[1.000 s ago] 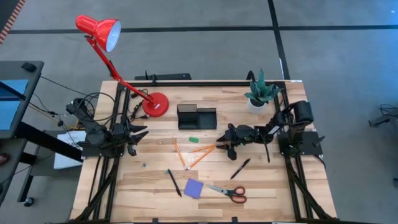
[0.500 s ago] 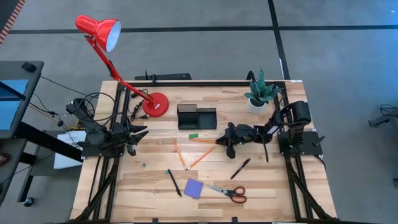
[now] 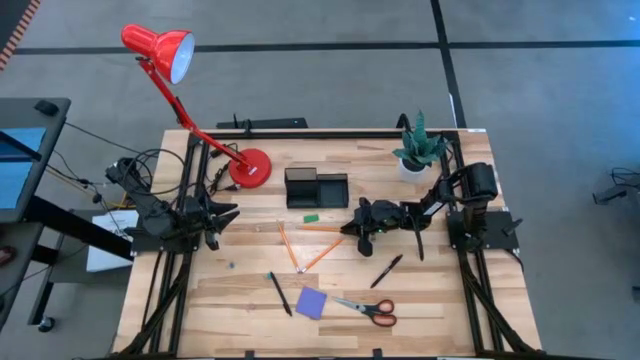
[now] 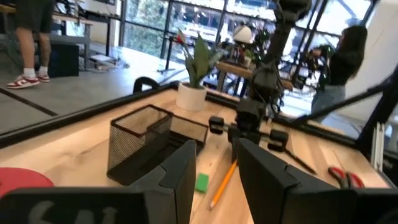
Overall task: Pick and place office supplies into organizer
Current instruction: Put the top yellow pencil into the black desk organizer
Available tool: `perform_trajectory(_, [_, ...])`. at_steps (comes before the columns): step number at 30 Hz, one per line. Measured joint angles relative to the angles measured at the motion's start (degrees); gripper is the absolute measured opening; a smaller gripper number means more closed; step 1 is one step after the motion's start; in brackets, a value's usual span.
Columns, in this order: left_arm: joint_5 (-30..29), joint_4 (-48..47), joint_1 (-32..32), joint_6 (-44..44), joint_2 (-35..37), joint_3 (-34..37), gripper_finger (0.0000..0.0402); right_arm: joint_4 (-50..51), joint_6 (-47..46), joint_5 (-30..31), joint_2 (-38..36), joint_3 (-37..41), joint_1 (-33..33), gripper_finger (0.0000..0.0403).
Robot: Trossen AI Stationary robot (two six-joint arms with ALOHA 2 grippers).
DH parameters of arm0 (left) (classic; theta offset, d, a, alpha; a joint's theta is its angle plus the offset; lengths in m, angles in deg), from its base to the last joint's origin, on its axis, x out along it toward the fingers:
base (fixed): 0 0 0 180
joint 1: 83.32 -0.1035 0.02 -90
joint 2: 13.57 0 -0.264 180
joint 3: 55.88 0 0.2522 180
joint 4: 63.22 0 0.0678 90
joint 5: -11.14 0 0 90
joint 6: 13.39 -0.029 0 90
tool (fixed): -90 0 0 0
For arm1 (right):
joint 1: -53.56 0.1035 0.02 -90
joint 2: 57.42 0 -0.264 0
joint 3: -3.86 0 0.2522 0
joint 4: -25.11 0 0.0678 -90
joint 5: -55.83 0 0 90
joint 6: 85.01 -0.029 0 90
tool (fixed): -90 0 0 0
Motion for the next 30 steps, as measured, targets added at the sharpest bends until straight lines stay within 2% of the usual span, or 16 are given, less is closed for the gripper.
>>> perform_trajectory(4, [3.6, 0.4, -2.5, 3.7, -3.5, 0.0, 0.0110, 0.0, 0.0, 0.0, 0.0, 0.0, 0.0, 0.0007])
perform_trajectory(6, [4.9, 2.2, -4.3, 2.7, -5.3, 0.1, 0.0110, 0.0, 0.0, 0.0, 0.0, 0.0, 0.0, 0.0006])
perform_trajectory(9, [7.0, 12.6, -7.3, -3.8, -7.3, 0.2, 0.0110, 0.0, -0.4, 0.1, 0.0, -0.1, 0.0, 0.0008])
perform_trajectory(11, [11.8, 21.1, -9.6, -10.9, -8.2, 0.1, 0.0110, 0.0, -0.6, 0.1, 0.0, -0.1, 0.0, 0.0010])
perform_trajectory(13, [16.2, 24.0, -12.0, -14.4, -9.3, -1.5, 0.0110, 0.0, -0.6, 0.1, 0.0, -0.1, 0.0, 0.0010])
perform_trajectory(16, [16.8, 14.4, -15.9, -13.2, -12.1, -7.0, 0.0110, 0.0, -0.6, 0.1, 0.0, -0.1, 0.0, 0.0009])
perform_trajectory(19, [18.4, 3.9, -20.9, -9.3, -18.2, -12.4, 0.0110, 0.0, -1.8, 0.0, 0.0, -0.1, 0.0, 0.0009])
perform_trajectory(22, [24.0, 2.2, -26.2, -9.4, -26.1, -18.4, 0.0110, 0.0, -3.3, -0.1, 0.0, -0.2, 0.0, 0.0009])
perform_trajectory(27, [38.3, -3.0, -34.2, -14.3, -40.3, -30.0, 0.0110, 0.3, -3.5, -0.2, 0.0, -0.6, 0.0, 0.0009])
perform_trajectory(30, [45.4, -6.7, -37.5, -13.7, -47.6, -33.0, 0.0110, 0.5, -3.5, -0.5, 0.1, -1.0, 0.0, 0.0009])
